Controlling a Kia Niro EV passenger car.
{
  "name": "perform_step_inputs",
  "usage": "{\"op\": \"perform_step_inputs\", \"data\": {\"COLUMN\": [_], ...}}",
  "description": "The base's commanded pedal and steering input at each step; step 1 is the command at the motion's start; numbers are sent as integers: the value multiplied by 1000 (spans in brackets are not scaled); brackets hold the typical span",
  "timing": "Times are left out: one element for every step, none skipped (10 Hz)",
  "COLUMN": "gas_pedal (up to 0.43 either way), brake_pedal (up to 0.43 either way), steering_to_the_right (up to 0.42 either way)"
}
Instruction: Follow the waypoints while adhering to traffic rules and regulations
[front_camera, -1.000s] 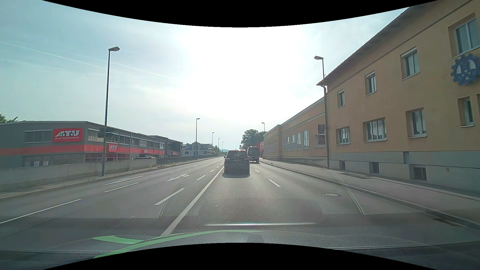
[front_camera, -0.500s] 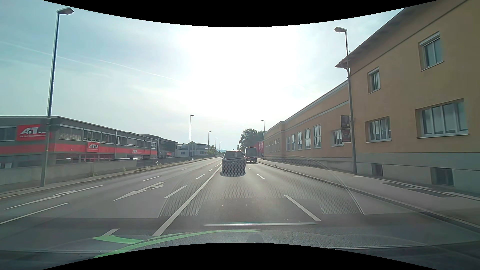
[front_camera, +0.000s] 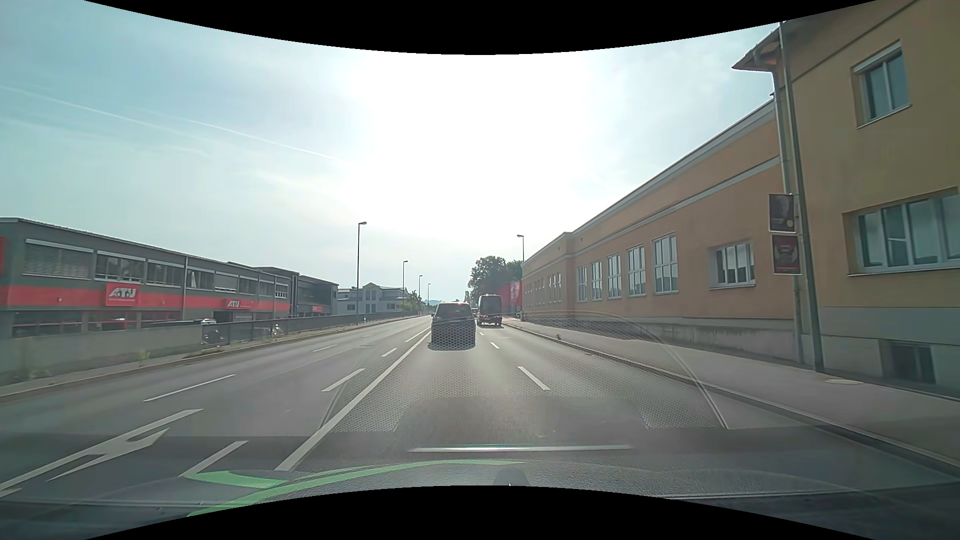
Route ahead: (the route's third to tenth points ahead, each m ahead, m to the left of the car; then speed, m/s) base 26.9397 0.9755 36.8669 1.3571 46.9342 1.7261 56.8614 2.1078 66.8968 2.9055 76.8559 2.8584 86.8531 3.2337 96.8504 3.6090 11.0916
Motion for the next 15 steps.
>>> {"op": "perform_step_inputs", "data": {"gas_pedal": [331,331,331,331,331,331,331,331,331,331,331,331,331,319,319], "brake_pedal": [0,0,0,0,0,0,0,0,0,0,0,0,0,0,0], "steering_to_the_right": [20,20,19,18,16,13,11,10,9,8,6,5,4,3,0]}}
